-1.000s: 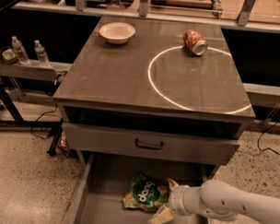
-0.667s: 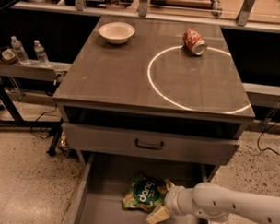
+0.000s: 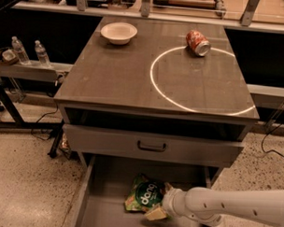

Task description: Pick green rice chip bag from middle drawer and place on counter

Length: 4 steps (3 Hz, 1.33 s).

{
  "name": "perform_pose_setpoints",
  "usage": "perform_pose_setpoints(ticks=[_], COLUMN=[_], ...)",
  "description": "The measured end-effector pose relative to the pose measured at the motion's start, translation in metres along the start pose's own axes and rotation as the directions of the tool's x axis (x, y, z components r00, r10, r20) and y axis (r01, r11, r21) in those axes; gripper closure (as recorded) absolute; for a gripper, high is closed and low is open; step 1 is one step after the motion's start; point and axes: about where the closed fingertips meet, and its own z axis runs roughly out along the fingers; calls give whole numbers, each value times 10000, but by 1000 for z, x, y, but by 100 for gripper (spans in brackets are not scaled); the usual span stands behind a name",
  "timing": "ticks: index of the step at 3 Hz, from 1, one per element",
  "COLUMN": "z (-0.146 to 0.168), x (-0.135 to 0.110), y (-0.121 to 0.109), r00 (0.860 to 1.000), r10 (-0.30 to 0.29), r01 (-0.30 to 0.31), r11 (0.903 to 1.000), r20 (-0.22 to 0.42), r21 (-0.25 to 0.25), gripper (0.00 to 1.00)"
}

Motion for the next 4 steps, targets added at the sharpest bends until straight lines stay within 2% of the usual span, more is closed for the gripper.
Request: perform_pose_setpoints(ticks=[1, 2, 3, 4], z=[3, -1, -20, -50], x=[6, 8, 10, 3], y=[-8, -11, -12, -11], r00=[9998, 9997, 9999, 9999], r10=[27, 45, -1, -123], r01=[-16, -25, 15, 119], r11=[9986, 9970, 9948, 9937], r20=[-203, -250, -147, 29], r21=[526, 772, 1018, 1117], gripper=[47, 70, 94, 100])
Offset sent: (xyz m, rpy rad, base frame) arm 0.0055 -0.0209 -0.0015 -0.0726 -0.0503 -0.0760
